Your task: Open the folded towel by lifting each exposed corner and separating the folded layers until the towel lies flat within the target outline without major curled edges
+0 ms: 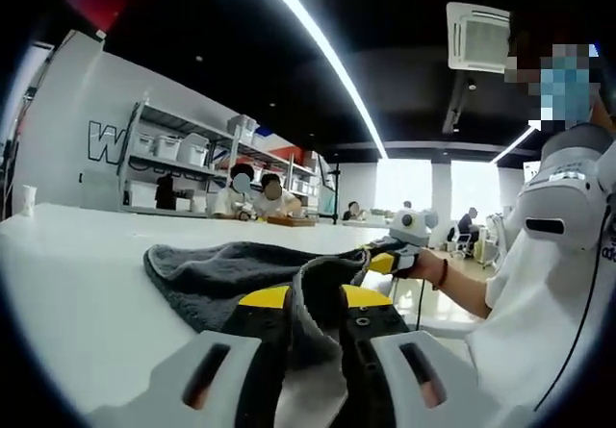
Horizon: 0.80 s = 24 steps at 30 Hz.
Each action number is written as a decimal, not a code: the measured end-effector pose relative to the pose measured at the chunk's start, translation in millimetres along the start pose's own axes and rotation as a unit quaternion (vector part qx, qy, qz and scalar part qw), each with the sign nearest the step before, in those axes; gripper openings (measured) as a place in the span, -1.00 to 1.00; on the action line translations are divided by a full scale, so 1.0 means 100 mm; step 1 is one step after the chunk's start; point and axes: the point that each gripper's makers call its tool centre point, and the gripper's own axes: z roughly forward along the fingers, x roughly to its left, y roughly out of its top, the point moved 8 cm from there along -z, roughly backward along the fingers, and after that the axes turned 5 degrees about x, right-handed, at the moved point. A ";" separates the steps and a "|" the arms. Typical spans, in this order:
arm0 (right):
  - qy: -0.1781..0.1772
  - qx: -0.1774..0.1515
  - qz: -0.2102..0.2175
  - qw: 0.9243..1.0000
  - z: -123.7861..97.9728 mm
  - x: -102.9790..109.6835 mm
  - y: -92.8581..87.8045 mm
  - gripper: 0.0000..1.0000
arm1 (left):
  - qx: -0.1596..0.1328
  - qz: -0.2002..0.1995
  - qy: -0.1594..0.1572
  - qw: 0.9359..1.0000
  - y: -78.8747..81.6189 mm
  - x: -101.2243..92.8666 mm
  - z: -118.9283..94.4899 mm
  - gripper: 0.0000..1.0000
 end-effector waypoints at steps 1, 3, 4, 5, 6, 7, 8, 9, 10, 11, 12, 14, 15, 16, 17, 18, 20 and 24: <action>0.002 0.009 -0.010 1.000 0.00 0.02 -0.01 -0.77 | 0.001 0.000 -0.001 1.000 0.00 -0.01 0.01 -0.63; 0.003 0.011 -0.012 1.000 0.00 0.03 -0.01 -0.75 | 0.001 0.001 -0.002 1.000 0.00 -0.02 0.02 -0.64; 0.007 0.016 -0.014 1.000 0.00 0.04 -0.01 -0.74 | 0.002 0.000 -0.002 1.000 -0.01 -0.02 0.02 -0.64; 0.009 0.019 -0.017 1.000 -0.01 0.04 -0.01 -0.73 | 0.003 -0.001 -0.003 1.000 -0.01 -0.02 0.02 -0.64; 0.010 0.020 -0.019 1.000 -0.01 0.05 -0.01 -0.71 | 0.004 -0.001 -0.003 1.000 -0.01 -0.02 0.02 -0.64; 0.014 0.027 -0.024 0.999 -0.03 0.06 -0.01 -0.69 | 0.006 0.001 -0.004 1.000 -0.02 -0.02 0.03 -0.64; 0.020 0.034 -0.032 0.999 -0.05 0.08 -0.01 -0.67 | 0.010 0.002 -0.008 1.000 -0.03 -0.03 0.03 -0.64; 0.026 0.038 -0.034 0.998 -0.05 0.09 -0.01 -0.63 | 0.012 0.002 -0.010 1.000 -0.03 -0.03 0.04 -0.64; 0.029 0.045 -0.039 0.998 -0.06 0.10 -0.01 -0.62 | 0.016 0.002 -0.012 1.000 -0.04 -0.04 0.04 -0.64; 0.028 0.049 -0.041 0.998 -0.06 0.11 -0.01 -0.62 | 0.021 0.004 -0.016 1.000 -0.05 -0.05 0.05 -0.64; 0.027 0.052 -0.042 0.997 -0.07 0.11 -0.02 -0.63 | 0.025 0.005 -0.021 0.999 -0.06 -0.06 0.05 -0.64; 0.027 0.055 -0.047 0.997 -0.07 0.12 -0.01 -0.62 | 0.034 0.004 -0.024 0.999 -0.08 -0.07 0.06 -0.64; 0.026 0.053 -0.046 0.997 -0.07 0.11 0.00 -0.63 | 0.038 0.007 -0.025 0.999 -0.08 -0.07 0.06 -0.64; 0.024 0.050 -0.045 0.997 -0.07 0.11 0.01 -0.63 | 0.041 0.010 -0.026 0.999 -0.09 -0.08 0.07 -0.63; 0.022 0.048 -0.045 0.998 -0.08 0.11 0.02 -0.63 | 0.045 0.013 -0.027 0.999 -0.09 -0.08 0.07 -0.63; 0.018 0.043 -0.044 0.998 -0.08 0.10 0.03 -0.63 | 0.049 0.016 -0.027 0.998 -0.10 -0.09 0.07 -0.63; 0.008 0.032 -0.036 0.999 -0.08 0.08 0.07 -0.64 | 0.053 0.020 -0.024 0.998 -0.11 -0.08 0.07 -0.63; 0.003 0.019 -0.031 0.999 -0.08 0.07 0.10 -0.65 | 0.062 0.023 -0.023 0.998 -0.13 -0.06 0.05 -0.63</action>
